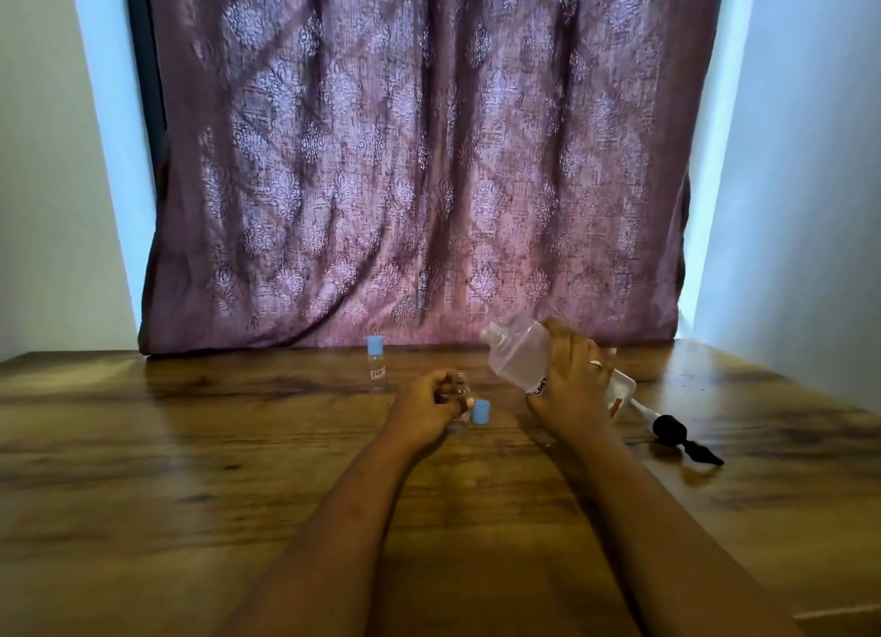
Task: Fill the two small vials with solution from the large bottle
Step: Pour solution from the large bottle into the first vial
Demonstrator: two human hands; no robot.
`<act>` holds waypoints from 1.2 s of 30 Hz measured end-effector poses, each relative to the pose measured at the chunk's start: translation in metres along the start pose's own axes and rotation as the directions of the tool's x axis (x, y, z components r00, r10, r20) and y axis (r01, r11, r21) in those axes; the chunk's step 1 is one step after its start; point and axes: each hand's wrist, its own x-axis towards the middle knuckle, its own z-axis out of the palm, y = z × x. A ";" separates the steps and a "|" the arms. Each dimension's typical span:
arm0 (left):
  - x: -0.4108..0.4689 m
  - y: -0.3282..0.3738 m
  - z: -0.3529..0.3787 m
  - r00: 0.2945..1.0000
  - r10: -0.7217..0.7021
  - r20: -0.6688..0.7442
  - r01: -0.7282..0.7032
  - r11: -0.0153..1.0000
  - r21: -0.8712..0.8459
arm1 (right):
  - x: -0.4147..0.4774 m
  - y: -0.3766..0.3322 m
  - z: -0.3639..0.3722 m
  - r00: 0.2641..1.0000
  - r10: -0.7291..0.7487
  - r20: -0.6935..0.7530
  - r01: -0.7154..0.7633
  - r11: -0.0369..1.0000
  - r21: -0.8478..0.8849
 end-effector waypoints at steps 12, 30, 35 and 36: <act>-0.001 -0.001 -0.002 1.000 0.015 0.023 -0.016 0.999 0.032 | -0.003 0.000 0.004 0.992 -0.119 0.035 0.123 0.982 -0.146; -0.001 -0.001 -0.002 0.999 0.013 0.030 -0.015 0.995 0.098 | -0.002 -0.001 0.002 0.977 -0.209 0.034 0.212 0.972 -0.099; -0.003 -0.001 -0.002 0.999 0.020 0.031 -0.023 0.995 0.097 | -0.002 -0.002 -0.001 0.979 -0.202 0.015 0.202 0.977 -0.071; -0.003 -0.001 -0.002 0.999 0.017 0.030 -0.019 0.995 0.094 | -0.002 -0.002 -0.001 0.979 -0.203 0.014 0.204 0.976 -0.076</act>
